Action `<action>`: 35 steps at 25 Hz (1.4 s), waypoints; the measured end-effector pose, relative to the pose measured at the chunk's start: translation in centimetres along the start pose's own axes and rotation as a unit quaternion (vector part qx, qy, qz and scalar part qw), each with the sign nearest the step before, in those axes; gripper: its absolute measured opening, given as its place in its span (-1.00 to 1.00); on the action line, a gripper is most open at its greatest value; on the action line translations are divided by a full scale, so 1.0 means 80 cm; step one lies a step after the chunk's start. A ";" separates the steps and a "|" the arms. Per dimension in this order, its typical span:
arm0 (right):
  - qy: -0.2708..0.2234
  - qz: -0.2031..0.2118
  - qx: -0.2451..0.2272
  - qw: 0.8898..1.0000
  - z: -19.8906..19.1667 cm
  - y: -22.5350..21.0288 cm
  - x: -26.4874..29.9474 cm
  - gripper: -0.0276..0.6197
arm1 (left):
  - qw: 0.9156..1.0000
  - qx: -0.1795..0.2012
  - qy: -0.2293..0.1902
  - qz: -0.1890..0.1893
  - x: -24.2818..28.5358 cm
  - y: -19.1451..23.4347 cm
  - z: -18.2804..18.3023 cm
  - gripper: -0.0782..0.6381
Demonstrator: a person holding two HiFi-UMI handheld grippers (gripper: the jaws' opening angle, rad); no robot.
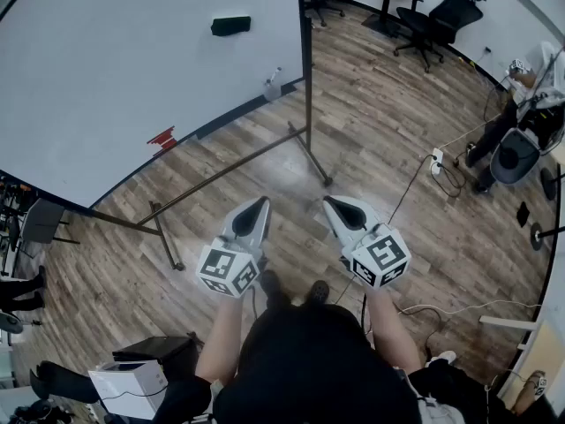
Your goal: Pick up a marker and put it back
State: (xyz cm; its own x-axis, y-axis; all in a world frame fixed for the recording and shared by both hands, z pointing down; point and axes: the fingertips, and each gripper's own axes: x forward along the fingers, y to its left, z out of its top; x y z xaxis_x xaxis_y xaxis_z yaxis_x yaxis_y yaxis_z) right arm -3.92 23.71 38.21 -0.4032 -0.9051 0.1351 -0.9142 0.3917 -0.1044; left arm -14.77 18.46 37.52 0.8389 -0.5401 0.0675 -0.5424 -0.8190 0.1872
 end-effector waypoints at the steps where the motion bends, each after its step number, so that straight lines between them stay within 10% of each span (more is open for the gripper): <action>1: -0.001 0.000 -0.002 1.000 0.001 -0.001 -0.002 -0.91 | 1.000 0.002 -0.001 0.000 0.000 -0.002 0.001 -0.75; 24: -0.019 0.012 0.044 0.999 -0.006 -0.022 -0.053 -0.91 | 1.000 0.013 0.004 0.006 0.004 -0.062 -0.018 -0.75; 35: 0.026 -0.022 0.005 0.999 -0.024 -0.058 0.026 -0.91 | 1.000 -0.012 0.013 -0.011 0.068 0.010 -0.035 -0.75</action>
State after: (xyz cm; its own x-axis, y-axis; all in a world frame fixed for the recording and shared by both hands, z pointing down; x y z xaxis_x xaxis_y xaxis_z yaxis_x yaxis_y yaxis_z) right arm -0.59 20.34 40.88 -0.3652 -0.9113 0.1899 -0.9304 0.3507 -0.1064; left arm -10.55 15.42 40.80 0.8512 -0.5174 0.0882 -0.5235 -0.8251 0.2126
